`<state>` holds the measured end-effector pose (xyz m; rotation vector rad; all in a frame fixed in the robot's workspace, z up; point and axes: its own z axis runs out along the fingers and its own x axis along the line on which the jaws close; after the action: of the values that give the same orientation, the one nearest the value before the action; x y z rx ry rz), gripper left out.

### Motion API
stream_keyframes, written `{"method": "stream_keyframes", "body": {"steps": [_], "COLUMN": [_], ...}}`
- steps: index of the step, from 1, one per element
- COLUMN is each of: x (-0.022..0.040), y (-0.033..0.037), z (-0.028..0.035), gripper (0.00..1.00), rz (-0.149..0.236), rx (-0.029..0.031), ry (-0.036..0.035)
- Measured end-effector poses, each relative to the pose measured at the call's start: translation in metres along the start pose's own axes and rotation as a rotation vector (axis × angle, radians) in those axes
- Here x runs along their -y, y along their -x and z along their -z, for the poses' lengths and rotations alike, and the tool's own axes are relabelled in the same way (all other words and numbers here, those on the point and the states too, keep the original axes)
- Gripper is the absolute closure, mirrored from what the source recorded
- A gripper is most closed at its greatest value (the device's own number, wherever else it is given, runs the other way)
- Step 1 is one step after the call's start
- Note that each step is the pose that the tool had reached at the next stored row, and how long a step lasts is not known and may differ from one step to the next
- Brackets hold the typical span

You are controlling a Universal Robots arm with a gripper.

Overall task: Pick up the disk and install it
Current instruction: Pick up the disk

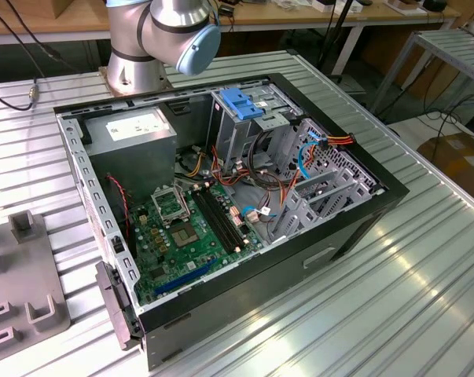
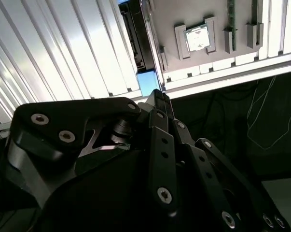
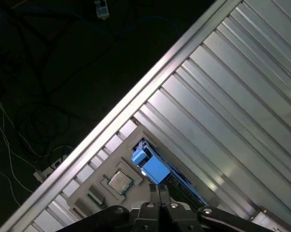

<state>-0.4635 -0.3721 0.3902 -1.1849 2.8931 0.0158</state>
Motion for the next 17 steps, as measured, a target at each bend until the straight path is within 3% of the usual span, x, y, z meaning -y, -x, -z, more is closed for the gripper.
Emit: {"method": "stream_keyframes", "body": {"steps": [5,17], "x": [0.0,0.0], "y": [0.0,0.0], "z": [-0.0003,-0.0003], "gripper": [0.9,0.9], "rz": [0.059,0.075], "rx": [0.0,0.0], "ry": [0.001,0.0013]}}
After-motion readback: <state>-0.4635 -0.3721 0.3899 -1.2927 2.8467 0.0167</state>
